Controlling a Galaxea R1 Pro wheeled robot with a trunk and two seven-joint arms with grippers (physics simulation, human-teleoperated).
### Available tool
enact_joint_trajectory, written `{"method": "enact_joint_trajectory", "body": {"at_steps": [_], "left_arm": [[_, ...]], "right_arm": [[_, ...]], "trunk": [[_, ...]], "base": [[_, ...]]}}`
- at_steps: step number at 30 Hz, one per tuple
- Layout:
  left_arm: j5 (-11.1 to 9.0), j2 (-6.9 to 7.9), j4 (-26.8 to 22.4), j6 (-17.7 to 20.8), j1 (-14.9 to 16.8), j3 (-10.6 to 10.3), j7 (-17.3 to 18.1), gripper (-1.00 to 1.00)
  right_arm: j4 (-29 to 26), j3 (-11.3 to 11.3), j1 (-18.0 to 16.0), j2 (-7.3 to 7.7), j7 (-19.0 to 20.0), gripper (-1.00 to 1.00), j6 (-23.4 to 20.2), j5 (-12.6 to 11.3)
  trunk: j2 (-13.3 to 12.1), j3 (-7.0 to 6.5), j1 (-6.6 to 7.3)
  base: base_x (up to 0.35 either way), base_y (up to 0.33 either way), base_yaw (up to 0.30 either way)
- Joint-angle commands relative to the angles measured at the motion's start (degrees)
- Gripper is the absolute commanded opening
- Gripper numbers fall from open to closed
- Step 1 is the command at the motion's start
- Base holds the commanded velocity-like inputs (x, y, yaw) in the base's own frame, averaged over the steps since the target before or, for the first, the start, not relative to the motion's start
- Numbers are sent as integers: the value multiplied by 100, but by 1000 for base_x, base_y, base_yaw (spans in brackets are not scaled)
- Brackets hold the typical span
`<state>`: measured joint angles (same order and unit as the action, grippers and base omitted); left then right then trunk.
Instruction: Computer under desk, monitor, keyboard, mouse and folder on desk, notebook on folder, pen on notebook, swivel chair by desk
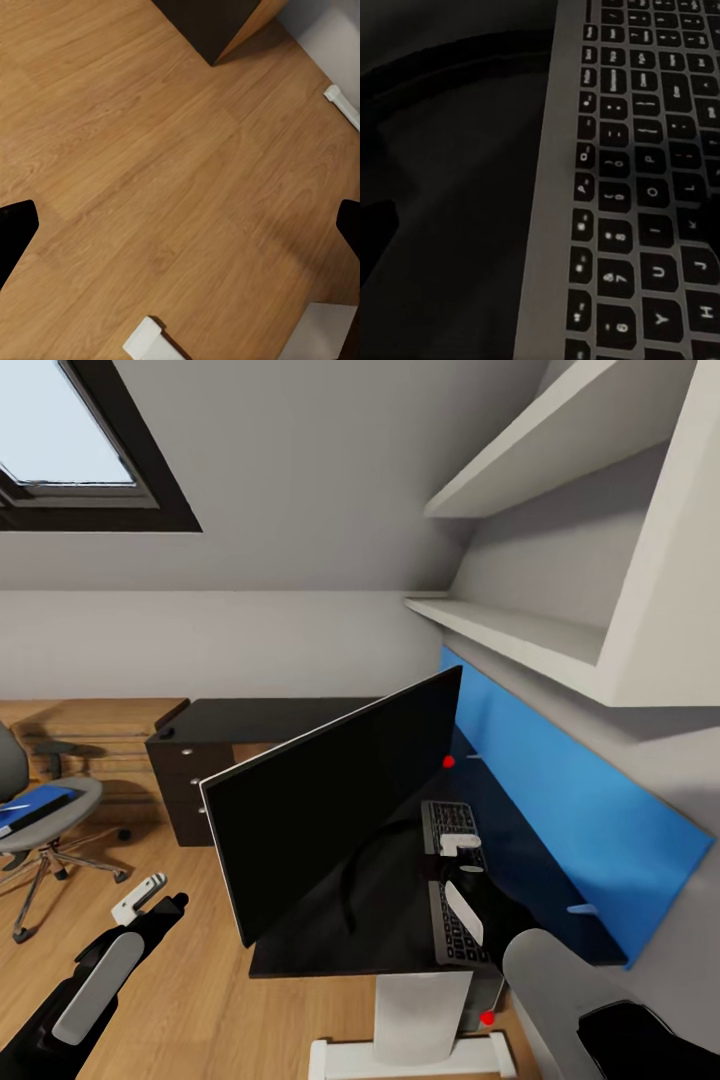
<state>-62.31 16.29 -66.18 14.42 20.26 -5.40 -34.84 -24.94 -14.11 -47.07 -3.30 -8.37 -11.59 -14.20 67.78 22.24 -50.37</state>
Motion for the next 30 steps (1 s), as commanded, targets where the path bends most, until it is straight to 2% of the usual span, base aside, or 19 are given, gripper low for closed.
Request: {"method": "enact_joint_trajectory", "body": {"at_steps": [1, 13, 18, 30], "left_arm": [[-26, 6, -9, 8, 4, -13, -40, 100], [-32, 6, -9, 8, 4, -13, -40, 100], [-37, 15, -9, 8, 4, -7, -40, 100], [-40, 20, -17, 8, 4, -5, -40, 100]], "right_arm": [[-11, -48, -4, 5, -51, 100, -27, -58], [-3, -54, -4, 2, -83, 100, -23, -44], [61, -61, -4, -8, -108, 100, 63, 164], [107, -59, -4, -4, -138, 100, 138, 215]], "trunk": [[46, 25, -23], [528, 241, -287], [728, 331, -396], [1209, 546, -660]], "base": [[0, 0, 0], [0, 0, 0], [0, 0, 0], [0, 0, 0]]}}
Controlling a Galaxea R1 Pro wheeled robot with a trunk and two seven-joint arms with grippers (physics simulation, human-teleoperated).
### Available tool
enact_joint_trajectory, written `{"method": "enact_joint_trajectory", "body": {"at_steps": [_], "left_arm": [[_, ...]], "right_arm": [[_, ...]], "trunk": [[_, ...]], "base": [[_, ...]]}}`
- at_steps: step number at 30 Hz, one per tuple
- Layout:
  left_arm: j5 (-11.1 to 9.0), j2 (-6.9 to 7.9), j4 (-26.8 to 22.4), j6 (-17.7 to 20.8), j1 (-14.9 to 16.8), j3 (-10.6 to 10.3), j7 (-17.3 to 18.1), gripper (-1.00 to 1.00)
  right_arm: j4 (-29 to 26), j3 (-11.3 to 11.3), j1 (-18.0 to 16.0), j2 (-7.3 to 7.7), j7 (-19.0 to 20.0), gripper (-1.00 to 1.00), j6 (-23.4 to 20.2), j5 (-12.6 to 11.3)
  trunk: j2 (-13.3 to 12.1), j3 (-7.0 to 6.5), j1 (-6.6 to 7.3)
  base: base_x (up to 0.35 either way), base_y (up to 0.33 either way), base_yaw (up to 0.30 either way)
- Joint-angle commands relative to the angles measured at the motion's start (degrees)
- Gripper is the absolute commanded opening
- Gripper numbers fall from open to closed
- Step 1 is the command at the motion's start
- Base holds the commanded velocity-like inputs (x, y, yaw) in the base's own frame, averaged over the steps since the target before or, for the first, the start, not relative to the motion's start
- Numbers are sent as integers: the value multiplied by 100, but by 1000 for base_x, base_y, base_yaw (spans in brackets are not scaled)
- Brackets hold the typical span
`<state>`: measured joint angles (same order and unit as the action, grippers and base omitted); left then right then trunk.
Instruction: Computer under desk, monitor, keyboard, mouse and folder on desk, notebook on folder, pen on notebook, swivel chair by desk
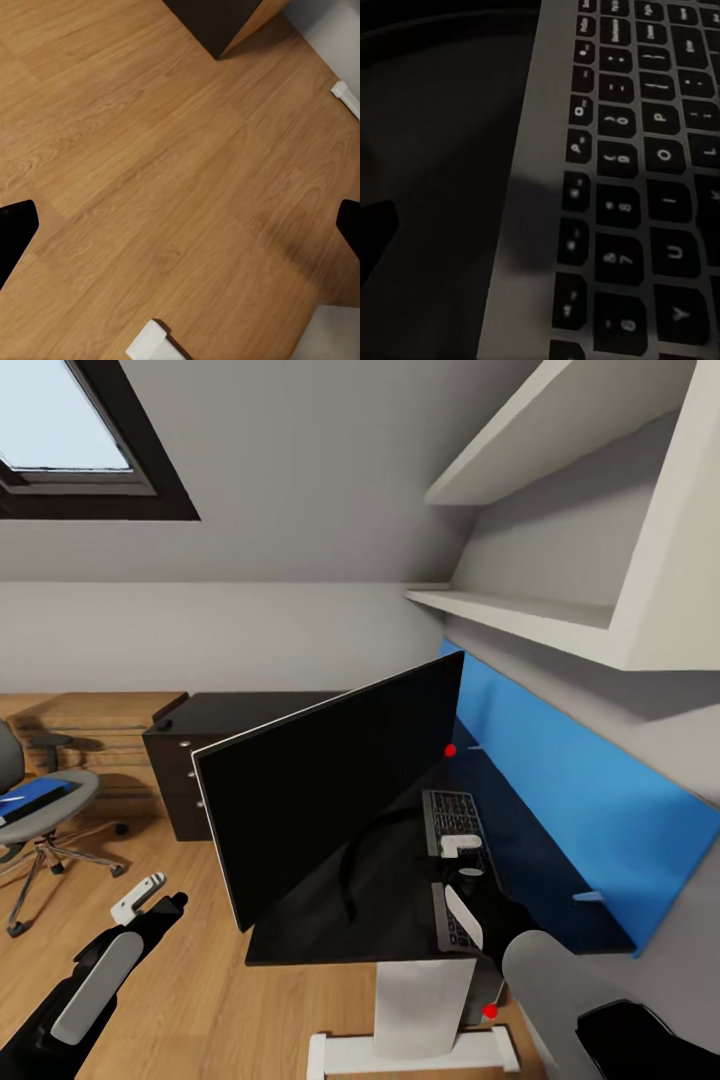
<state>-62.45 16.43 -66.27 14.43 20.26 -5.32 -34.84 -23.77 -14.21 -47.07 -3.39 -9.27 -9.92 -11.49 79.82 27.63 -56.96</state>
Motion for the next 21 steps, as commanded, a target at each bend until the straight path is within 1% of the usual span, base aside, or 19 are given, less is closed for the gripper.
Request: {"method": "enact_joint_trajectory", "body": {"at_steps": [1, 19, 21], "left_arm": [[-26, 2, -7, 8, 4, -13, -40, 100], [-29, 36, -9, 8, 4, -13, -40, 100], [-30, 36, -9, 8, 4, -13, -40, 100]], "right_arm": [[-13, -48, -4, 5, -53, 100, -28, -54], [-12, -48, -4, 5, -58, 100, -28, -55], [-12, -47, -4, 5, -58, 100, -28, -53]], "trunk": [[46, 25, -23], [767, 348, -418], [767, 348, -418]], "base": [[0, 0, 0], [0, 0, 0], [0, 0, 0]]}}
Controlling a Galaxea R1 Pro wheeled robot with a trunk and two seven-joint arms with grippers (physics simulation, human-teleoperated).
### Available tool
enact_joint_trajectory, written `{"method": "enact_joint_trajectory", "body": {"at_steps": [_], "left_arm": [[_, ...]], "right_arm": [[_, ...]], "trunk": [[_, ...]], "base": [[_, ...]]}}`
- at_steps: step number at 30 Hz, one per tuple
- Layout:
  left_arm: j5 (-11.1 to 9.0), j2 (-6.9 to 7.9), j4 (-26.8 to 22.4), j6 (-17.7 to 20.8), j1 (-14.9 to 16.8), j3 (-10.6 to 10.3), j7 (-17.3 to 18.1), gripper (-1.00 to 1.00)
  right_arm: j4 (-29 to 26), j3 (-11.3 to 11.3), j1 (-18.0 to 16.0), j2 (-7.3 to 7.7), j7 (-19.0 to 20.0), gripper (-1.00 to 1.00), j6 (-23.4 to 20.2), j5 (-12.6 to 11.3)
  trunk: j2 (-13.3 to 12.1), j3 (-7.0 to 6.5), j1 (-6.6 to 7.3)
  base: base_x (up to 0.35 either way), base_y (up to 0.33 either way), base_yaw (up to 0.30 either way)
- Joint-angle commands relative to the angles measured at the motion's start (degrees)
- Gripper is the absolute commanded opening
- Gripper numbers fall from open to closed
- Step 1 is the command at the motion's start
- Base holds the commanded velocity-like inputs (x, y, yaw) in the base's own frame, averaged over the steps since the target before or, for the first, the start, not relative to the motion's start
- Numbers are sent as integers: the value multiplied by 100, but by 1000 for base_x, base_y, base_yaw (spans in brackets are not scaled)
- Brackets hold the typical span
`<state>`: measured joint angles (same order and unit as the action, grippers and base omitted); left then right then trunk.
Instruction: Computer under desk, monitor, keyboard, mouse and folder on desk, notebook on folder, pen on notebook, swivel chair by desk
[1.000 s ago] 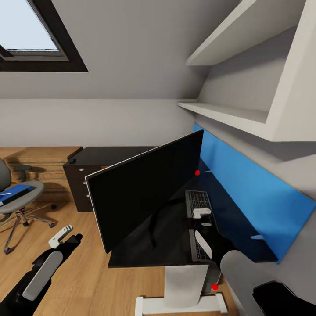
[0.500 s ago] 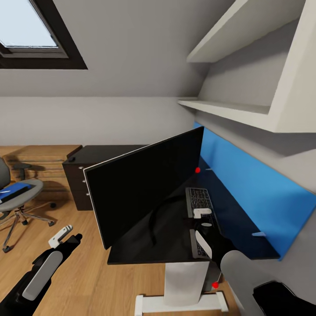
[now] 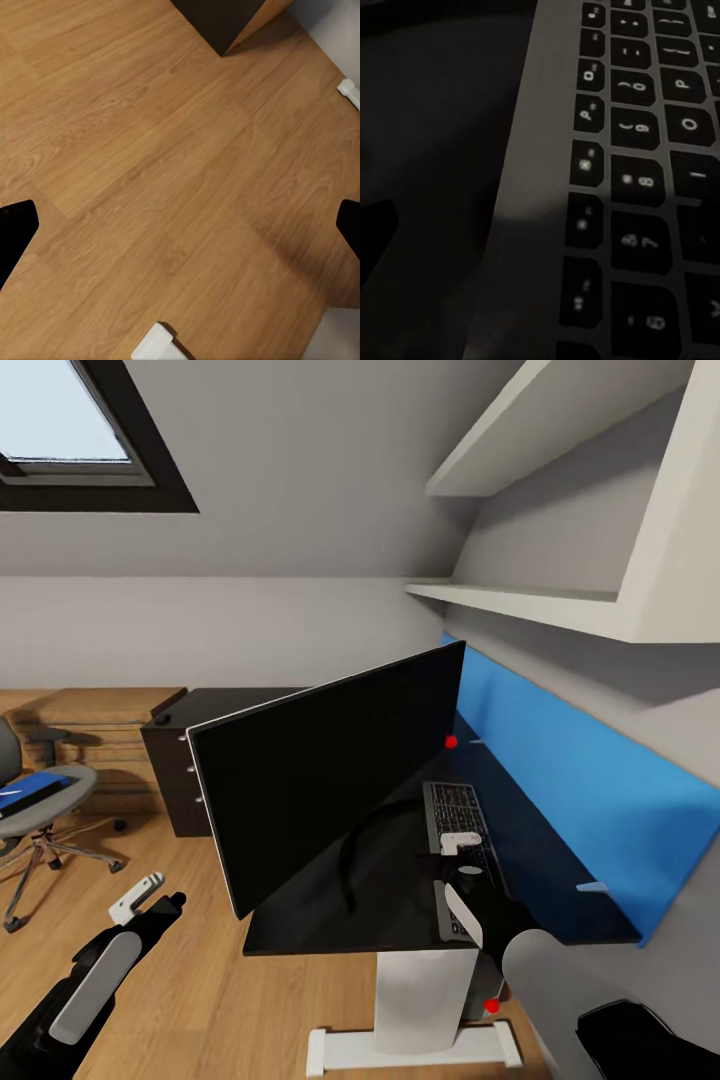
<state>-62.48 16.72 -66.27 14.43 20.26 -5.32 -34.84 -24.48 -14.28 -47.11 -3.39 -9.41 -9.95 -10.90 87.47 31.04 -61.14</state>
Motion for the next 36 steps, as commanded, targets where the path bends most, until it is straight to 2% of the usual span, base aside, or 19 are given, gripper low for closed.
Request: {"method": "enact_joint_trajectory", "body": {"at_steps": [1, 6, 7, 11, 31, 36], "left_arm": [[-24, 2, -9, 8, 4, -13, -40, 100], [-12, -2, -9, 8, 4, -16, -40, 100], [-10, -2, -8, 8, 4, -20, -40, 100], [-10, -3, -9, 8, 4, -22, -40, 100], [-38, -3, 16, 8, 4, -22, -23, 100], [-29, -3, 18, 8, 4, -22, -18, 100]], "right_arm": [[58, -40, 0, 6, -43, 100, -24, -112], [57, -39, 0, 6, -59, 100, -19, -101], [57, -45, 0, 3, -285, 100, -7, -99], [57, -48, 0, 5, -425, 100, 133, -97], [66, -48, 0, -3, -429, 100, 135, -106], [66, -48, 0, -3, -424, 100, 134, -106]], "trunk": [[2, 7, 0], [2, 7, 0], [2, 7, 0], [2, 7, 0], [2, 7, 0], [2, 7, 0]], "base": [[0, 0, 0], [0, 0, 0], [0, 0, 0], [0, 0, 0], [0, 0, 0], [-198, 0, 0]]}}
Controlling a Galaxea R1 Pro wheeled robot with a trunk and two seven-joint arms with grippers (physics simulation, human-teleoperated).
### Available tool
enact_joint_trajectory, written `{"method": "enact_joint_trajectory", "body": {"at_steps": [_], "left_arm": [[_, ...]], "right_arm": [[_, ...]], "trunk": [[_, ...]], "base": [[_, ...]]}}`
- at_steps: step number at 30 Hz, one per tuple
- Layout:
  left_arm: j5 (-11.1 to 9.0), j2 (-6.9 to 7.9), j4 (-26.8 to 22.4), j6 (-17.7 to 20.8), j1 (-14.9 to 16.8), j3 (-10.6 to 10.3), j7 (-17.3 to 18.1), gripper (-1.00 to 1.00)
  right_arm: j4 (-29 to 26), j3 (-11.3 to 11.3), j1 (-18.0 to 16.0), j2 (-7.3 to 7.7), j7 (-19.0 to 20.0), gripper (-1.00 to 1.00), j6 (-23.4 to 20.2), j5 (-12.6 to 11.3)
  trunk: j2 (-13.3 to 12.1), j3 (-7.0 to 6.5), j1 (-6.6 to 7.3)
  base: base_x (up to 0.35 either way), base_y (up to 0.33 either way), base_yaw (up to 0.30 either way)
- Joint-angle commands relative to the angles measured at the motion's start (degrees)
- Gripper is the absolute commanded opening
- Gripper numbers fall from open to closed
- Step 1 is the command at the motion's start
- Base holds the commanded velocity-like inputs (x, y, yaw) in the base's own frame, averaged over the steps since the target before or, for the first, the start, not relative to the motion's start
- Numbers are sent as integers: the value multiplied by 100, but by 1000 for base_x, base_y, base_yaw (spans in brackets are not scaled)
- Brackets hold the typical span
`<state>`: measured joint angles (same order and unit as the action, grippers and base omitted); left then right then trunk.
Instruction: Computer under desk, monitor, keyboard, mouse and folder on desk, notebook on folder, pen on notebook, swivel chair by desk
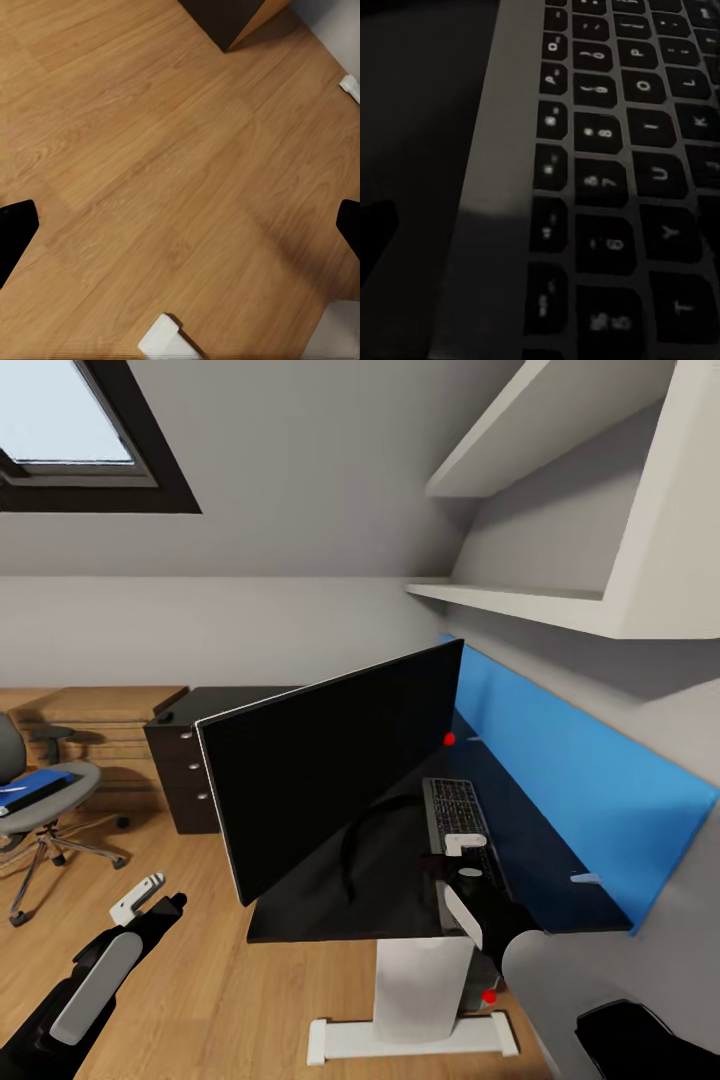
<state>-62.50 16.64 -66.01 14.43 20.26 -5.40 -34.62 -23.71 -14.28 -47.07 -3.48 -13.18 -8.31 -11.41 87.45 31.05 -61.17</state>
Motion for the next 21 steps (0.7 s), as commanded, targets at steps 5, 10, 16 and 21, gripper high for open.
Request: {"method": "enact_joint_trajectory", "body": {"at_steps": [5, 10, 16, 21], "left_arm": [[-26, 6, -9, 7, 4, -13, -40, 100], [-26, 6, -8, 7, 4, -13, -44, 100], [-21, 6, -9, 7, 4, -14, -42, 100], [0, 6, -39, 7, 4, -13, -51, 100]], "right_arm": [[-11, -47, -4, 5, -46, 100, -30, -54], [-11, -41, -4, 12, -45, 100, -23, -54], [-2, -42, -4, 14, -45, 100, -22, -54], [31, -48, -4, 14, -45, 100, -22, -54]], "trunk": [[4, 6, 3], [4, 6, 3], [4, 6, 3], [124, 60, -63]], "base": [[-117, 0, 0], [-20, 0, 0], [-2, 0, 0], [0, 0, 0]]}}
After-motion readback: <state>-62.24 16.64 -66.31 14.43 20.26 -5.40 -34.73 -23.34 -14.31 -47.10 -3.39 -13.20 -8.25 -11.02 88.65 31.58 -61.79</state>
